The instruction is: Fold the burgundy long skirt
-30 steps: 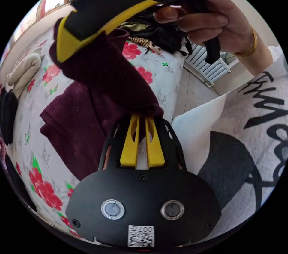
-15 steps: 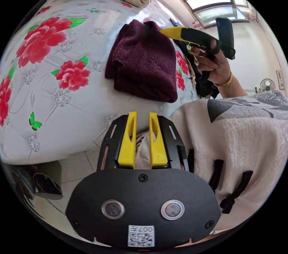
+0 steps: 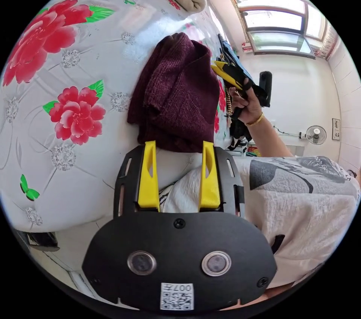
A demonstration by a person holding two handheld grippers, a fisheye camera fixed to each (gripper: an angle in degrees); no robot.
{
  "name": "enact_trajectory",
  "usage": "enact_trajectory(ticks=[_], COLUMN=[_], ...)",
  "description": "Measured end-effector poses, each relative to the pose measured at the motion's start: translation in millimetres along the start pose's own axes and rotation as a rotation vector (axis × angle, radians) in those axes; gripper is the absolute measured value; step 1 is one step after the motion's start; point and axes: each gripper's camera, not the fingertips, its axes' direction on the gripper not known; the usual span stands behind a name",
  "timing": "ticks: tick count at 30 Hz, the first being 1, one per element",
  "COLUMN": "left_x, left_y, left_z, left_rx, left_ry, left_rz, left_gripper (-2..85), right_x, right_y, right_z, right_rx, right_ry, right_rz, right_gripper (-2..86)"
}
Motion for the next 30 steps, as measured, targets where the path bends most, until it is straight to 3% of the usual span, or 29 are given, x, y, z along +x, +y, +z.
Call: enact_trajectory(ticks=[4, 8, 12, 15, 21, 25, 30], left_x=[-2, -22, -30, -19, 50, 132, 203], left_y=[6, -13, -49, -69, -156, -261, -348], left_z=[-21, -9, 23, 27, -35, -99, -152], left_rx=[0.009, -0.028, -0.155, -0.209, -0.021, 0.142, 0.343], left_ry=[-0.036, 0.038, 0.105, 0.054, 0.127, 0.047, -0.126], left_rz=[0.016, -0.033, -0.013, 0.025, 0.266, 0.514, 0.641], left_gripper=[17.4, 18.3, 16.7, 12.2, 10.4, 10.0, 10.3], right_x=[54, 86, 76, 70, 49, 5, -47], right_y=[47, 85, 86, 63, -53, -190, -317], right_z=[-48, -34, 14, 21, -63, -144, -206], right_rx=[-0.013, -0.102, -0.277, -0.339, -0.142, 0.05, 0.276], right_ry=[-0.101, -0.306, -0.429, -0.443, -0.532, -0.477, -0.403], right_rz=[0.207, 0.396, 0.411, 0.411, 0.262, 0.024, -0.169], right_gripper=[9.5, 10.1, 9.7, 8.3, 6.7, 6.4, 6.5])
